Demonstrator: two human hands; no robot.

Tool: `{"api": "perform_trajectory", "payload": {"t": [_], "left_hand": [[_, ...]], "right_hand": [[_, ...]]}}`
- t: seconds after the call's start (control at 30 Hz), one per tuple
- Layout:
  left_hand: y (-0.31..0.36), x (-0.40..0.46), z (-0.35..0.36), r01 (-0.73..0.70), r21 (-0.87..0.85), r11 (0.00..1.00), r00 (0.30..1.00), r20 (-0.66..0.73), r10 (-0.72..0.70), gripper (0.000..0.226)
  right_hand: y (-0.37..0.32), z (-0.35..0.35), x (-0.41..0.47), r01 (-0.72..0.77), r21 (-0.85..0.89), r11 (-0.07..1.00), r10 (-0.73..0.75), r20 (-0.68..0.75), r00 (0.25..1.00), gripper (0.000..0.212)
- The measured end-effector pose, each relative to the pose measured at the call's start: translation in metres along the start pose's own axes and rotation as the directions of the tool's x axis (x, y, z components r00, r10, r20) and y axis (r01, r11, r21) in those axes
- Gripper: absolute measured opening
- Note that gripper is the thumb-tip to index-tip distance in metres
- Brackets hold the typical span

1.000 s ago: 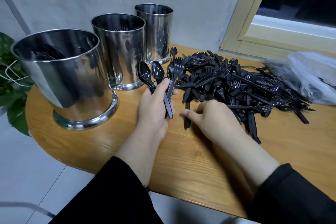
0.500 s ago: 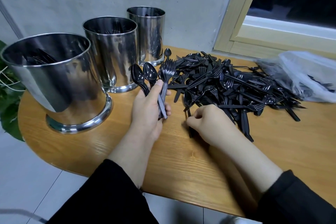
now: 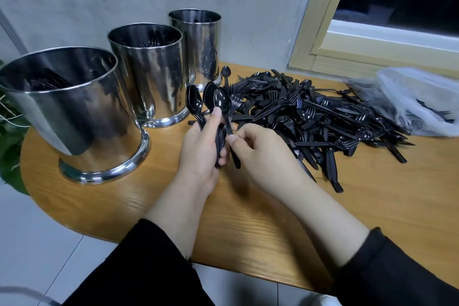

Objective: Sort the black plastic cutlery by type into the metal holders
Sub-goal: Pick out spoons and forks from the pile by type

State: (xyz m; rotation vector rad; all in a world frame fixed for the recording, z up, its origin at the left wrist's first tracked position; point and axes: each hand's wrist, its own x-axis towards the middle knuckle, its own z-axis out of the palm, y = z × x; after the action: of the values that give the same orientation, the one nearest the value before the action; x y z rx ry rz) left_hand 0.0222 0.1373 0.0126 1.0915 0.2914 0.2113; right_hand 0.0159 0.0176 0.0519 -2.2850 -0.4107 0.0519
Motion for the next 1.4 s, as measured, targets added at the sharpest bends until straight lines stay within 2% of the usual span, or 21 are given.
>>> {"api": "perform_trajectory", "payload": {"t": [0.07,0.17,0.3,0.43,0.57,0.67,0.73,0.83,1.07,1.2,1.3,1.4], "left_hand": [[0.001,-0.002,0.002,0.002,0.018,1.000,1.000,0.026,-0.002,0.031],[-0.001,-0.001,0.001,0.003,-0.048,0.999,0.995,0.102,0.002,0.016],[0.000,-0.001,0.000,-0.008,-0.022,1.000,0.997,0.081,0.010,0.023],[0.001,-0.004,0.002,-0.034,-0.011,0.999,0.998,0.055,0.034,0.025],[0.001,-0.004,0.002,-0.027,0.008,1.000,0.999,0.043,0.027,0.027],[0.002,-0.005,0.004,-0.014,0.008,1.000,0.998,0.056,0.013,0.029],[0.000,-0.004,0.003,-0.018,0.052,0.998,0.999,0.043,0.016,0.029],[-0.001,-0.002,0.001,-0.033,0.091,0.995,0.999,0.037,0.030,0.032],[-0.002,-0.003,0.001,-0.053,0.119,0.991,0.998,0.047,0.047,0.035],[-0.003,-0.002,0.000,-0.058,0.101,0.993,0.998,0.038,0.055,0.033],[-0.003,-0.002,0.001,-0.067,0.104,0.992,0.997,0.036,0.064,0.028],[-0.003,-0.002,0.001,-0.070,0.110,0.991,0.997,0.035,0.067,0.025]], "right_hand": [[0.000,0.004,0.006,0.013,-0.033,0.999,-0.012,0.019,1.000,0.031],[0.004,0.004,0.008,0.050,-0.067,0.997,-0.048,0.032,0.998,0.034],[0.024,-0.016,0.011,0.049,-0.201,0.978,-0.065,-0.074,0.995,0.035],[0.062,-0.049,0.030,0.029,-0.418,0.908,-0.127,-0.210,0.969,0.008],[0.085,-0.066,0.054,0.097,-0.638,0.764,-0.199,-0.091,0.976,0.038],[0.088,-0.066,0.066,0.151,-0.709,0.689,-0.200,0.015,0.980,0.044],[0.088,-0.063,0.069,0.164,-0.726,0.668,-0.193,0.044,0.980,0.040],[0.091,-0.062,0.070,0.167,-0.720,0.674,-0.226,0.014,0.974,0.033],[0.097,-0.066,0.063,0.197,-0.756,0.625,-0.372,-0.066,0.926,0.022],[0.096,-0.077,0.058,0.233,-0.737,0.635,-0.451,-0.109,0.886,0.020],[0.082,-0.088,0.054,0.339,-0.677,0.653,-0.510,-0.062,0.858,0.027],[0.060,-0.101,0.047,0.488,-0.597,0.637,-0.557,0.081,0.827,0.031]]}}
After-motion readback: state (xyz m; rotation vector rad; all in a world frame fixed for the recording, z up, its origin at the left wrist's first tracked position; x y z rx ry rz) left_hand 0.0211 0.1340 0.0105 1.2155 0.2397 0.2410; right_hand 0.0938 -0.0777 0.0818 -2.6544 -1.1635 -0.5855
